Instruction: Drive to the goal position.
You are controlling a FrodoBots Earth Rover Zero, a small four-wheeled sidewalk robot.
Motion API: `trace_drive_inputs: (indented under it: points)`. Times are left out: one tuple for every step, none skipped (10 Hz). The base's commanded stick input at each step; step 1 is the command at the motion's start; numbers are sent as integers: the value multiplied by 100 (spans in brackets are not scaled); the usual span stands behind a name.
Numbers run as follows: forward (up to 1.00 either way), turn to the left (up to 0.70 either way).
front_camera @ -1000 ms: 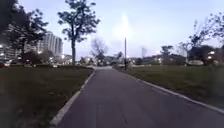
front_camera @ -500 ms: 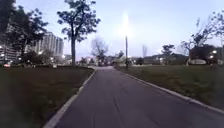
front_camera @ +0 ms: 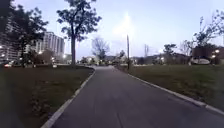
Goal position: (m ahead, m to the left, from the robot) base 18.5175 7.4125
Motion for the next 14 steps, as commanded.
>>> trace_drive_inputs:
  points:
    - [70, 0]
    - [70, 0]
    - [70, 4]
    - [70, 15]
    - [70, 33]
    - [70, 15]
    - [70, 0]
    - [70, 0]
    - [70, 0]
    - [70, 0]
    - [70, 0]
    - [70, 0]
    - [70, 0]
    - [70, 0]
